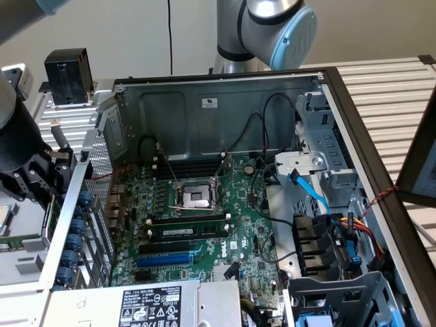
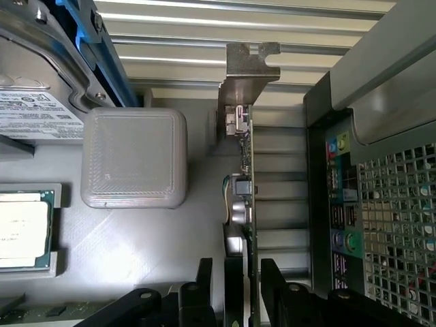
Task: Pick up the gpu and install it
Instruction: 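Pick up the gpu and move the gpu toward the slot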
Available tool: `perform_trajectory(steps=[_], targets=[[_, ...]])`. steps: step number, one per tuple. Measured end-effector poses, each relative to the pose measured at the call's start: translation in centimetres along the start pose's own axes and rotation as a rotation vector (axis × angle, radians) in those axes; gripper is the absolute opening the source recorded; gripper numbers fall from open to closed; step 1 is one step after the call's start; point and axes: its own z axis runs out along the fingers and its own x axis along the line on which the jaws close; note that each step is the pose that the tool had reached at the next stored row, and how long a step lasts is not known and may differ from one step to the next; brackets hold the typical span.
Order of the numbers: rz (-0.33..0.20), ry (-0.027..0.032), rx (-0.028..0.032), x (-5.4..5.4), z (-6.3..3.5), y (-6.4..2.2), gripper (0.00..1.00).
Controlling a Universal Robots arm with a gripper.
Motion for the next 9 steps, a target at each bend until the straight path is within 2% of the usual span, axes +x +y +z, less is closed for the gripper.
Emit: perform_trajectory(steps=[9], targets=[[0.001, 0.0022, 0.0008, 0.0, 0.04, 0.01, 0.41]])
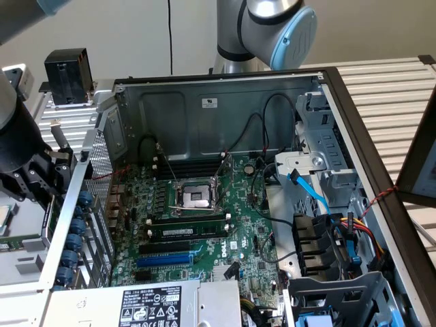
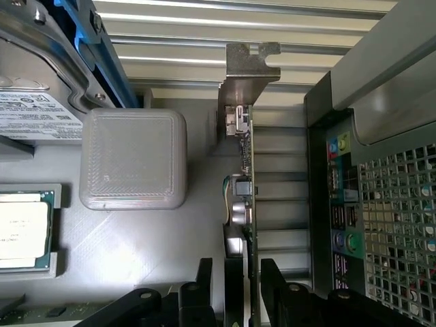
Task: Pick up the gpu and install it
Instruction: 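Pick up the gpu and move the gpu toward the slot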
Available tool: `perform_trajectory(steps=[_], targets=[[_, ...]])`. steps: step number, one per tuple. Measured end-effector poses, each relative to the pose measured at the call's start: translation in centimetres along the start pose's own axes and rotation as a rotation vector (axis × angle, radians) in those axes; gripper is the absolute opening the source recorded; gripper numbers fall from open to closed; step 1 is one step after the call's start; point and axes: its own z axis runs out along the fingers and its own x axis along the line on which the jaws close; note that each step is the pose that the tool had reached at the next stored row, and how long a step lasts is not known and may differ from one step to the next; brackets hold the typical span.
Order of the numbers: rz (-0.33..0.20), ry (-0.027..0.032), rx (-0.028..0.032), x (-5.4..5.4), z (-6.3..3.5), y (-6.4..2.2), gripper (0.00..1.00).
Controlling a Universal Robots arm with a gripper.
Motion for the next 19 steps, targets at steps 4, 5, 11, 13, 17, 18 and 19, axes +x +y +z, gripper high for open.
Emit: perform_trajectory(steps=[4, 5, 11, 13, 17, 18, 19], targets=[[0.002, -0.0003, 0.0003, 0.0, 0.01, 0.0, 0.41], [0.004, -0.0006, 0.0005, 0.0, 0.01, 0.0, 0.41], [0.018, 0.0038, 0.002, 0.01, 0.04, 0.0, 0.41], [0.018, 0.0056, 0.0023, 0.01, 0.02, -0.01, 0.41], [0.017, 0.0056, 0.0108, -0.01, 0.02, 0.01, 0.41], [0.016, 0.0055, 0.0166, 0.0, 0.03, 0.01, 0.41], [0.016, 0.0054, 0.0212, 0.0, 0.03, 0.03, 0.41]])
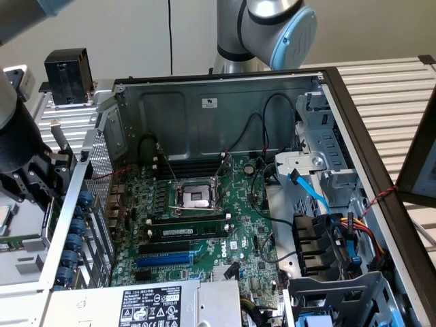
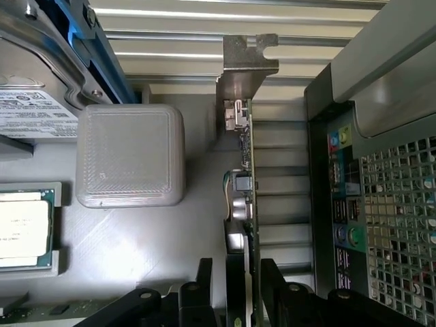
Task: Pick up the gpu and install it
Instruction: 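Pick up the gpu and move the gpu toward the slot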
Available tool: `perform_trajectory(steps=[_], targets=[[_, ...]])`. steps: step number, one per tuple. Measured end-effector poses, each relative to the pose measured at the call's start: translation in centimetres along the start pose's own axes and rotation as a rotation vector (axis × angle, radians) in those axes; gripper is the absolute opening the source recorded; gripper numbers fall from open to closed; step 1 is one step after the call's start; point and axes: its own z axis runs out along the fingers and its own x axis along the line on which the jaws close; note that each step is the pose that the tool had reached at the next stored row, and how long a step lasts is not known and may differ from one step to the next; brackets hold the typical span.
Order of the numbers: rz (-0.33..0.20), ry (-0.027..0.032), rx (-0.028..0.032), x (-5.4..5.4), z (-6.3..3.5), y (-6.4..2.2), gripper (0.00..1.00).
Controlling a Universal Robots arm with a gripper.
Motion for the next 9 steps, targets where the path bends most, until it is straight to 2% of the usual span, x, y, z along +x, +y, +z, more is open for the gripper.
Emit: perform_trajectory(steps=[5, 9], targets=[[-0.007, 0.0002, 0.0175, 0.0, 0.05, 0.34, 0.41], [-0.012, 0.0007, 0.0229, 0.01, 0.06, 0.4, 0.41]])
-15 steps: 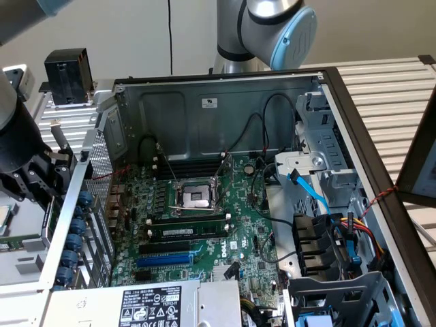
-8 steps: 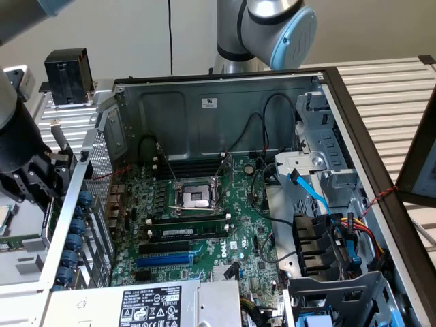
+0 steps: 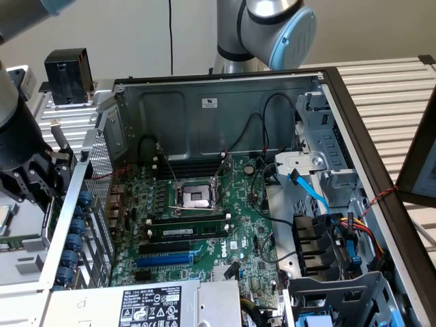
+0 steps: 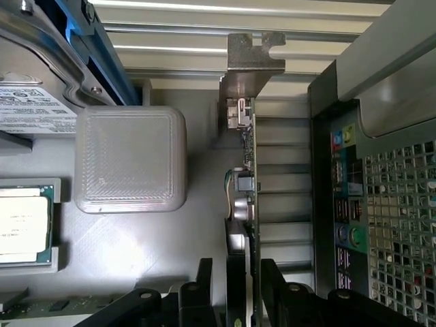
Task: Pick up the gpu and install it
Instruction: 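Pick up the gpu and move the gpu toward the slot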
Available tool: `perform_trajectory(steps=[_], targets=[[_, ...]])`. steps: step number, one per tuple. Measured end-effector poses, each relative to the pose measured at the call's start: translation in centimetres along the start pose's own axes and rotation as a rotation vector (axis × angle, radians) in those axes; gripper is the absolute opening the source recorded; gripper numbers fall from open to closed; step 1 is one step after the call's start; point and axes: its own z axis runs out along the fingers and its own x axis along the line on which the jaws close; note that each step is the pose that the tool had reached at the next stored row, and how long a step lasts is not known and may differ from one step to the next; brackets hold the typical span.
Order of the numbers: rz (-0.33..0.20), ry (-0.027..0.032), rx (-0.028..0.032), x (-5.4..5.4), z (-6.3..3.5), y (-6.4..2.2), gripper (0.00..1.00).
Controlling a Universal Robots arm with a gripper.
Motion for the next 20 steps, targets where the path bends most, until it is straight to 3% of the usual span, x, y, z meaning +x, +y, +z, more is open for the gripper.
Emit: perform_trajectory(steps=[4, 6, 12, 20], targets=[[-0.002, 0.0001, 0.0005, 0.0, 0.01, 0.09, 0.39], [-0.002, 0.0003, 0.0004, 0.0, 0.0, 0.09, 0.27], [-0.003, 0.0005, 0.0003, 0.0, 0.0, 0.1, 0.27], [-0.014, 0.0019, -0.0009, -0.3, -2.88, 0.47, 0.27]])
